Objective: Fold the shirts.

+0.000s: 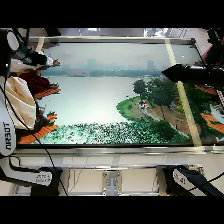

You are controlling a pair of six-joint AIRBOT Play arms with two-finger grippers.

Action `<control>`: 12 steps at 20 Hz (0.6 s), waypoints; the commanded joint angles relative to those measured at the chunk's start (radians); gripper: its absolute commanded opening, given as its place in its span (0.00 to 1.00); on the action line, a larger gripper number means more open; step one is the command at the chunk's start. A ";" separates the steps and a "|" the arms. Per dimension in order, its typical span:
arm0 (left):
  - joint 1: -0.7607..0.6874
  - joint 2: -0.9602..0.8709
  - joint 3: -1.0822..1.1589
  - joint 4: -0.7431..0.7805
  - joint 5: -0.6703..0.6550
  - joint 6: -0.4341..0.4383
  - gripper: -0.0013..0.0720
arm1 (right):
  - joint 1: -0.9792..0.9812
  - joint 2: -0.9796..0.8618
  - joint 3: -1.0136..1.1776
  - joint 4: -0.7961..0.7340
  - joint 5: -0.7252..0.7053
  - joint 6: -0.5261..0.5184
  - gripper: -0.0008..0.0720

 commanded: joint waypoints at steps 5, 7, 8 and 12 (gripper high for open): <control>0.262 -0.134 -0.001 0.212 -0.150 -0.274 0.98 | 0.001 -0.001 0.001 0.011 -0.044 0.001 0.64; 0.345 -0.153 -0.014 0.168 -0.164 -0.386 0.98 | 0.001 -0.001 0.001 0.012 -0.043 0.001 0.64; 0.381 -0.153 -0.024 0.161 -0.159 -0.453 0.98 | 0.001 -0.001 0.001 0.013 -0.043 0.002 0.64; 0.488 -0.151 -0.027 -0.101 -0.179 -0.533 0.98 | 0.001 -0.001 0.001 0.016 -0.043 0.003 0.64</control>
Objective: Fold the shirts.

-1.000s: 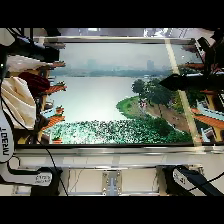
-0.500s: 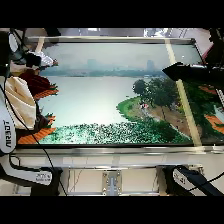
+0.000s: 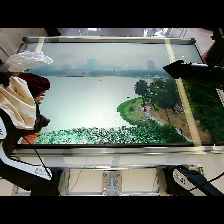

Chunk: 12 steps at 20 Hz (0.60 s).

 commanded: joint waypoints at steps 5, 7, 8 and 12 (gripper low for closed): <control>0.093 0.004 -0.017 -0.281 -0.080 -0.035 0.98 | 0.001 -0.001 0.001 0.007 0.000 0.011 0.64; 0.098 0.028 -0.018 -0.277 -0.092 -0.032 0.97 | 0.001 -0.001 0.001 0.008 0.000 0.011 0.64; 0.105 0.042 -0.023 -0.279 -0.093 -0.031 0.97 | 0.001 -0.001 0.001 0.008 0.000 0.011 0.64; 0.131 0.123 -0.156 -0.284 -0.084 -0.017 0.97 | 0.001 -0.001 0.001 0.008 0.000 0.011 0.64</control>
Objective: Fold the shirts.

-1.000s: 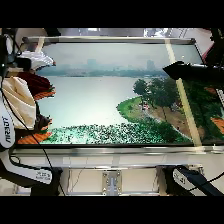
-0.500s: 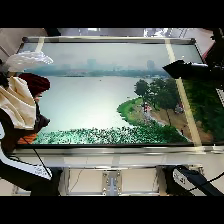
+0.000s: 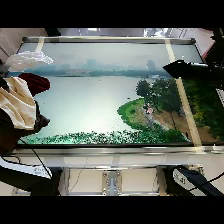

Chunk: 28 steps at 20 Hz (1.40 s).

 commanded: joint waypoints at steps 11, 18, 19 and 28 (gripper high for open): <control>0.043 0.155 -0.394 -0.048 0.418 -0.045 0.97 | 0.001 -0.001 0.001 0.001 0.045 0.051 0.64; 0.046 0.064 -0.394 -0.049 0.498 -0.035 0.80 | 0.001 -0.001 0.001 0.013 0.045 0.085 0.64; 0.046 0.061 -0.394 -0.049 0.510 -0.034 0.38 | 0.001 -0.001 0.001 0.013 0.044 0.089 0.64; 0.035 0.367 -0.394 -0.591 0.446 0.300 0.03 | -0.002 0.000 0.251 0.021 0.089 0.097 0.63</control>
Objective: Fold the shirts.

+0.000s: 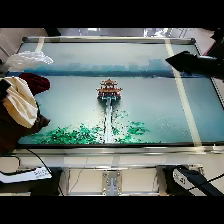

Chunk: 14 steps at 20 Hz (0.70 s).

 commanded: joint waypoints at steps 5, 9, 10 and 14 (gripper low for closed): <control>-0.232 0.367 0.000 -0.577 -0.093 0.248 0.03 | -0.001 0.000 0.408 -0.105 0.118 0.003 0.63; -0.678 0.375 0.000 -0.590 -0.036 0.249 0.03 | -0.001 0.000 0.558 -0.200 0.158 0.003 0.63; -0.798 0.350 0.000 -0.590 0.022 0.249 0.03 | -0.001 0.000 0.584 -0.225 0.171 0.003 0.63; -1.154 0.182 0.000 -0.583 0.315 0.353 0.10 | -0.001 0.010 0.602 -0.314 0.233 0.003 0.63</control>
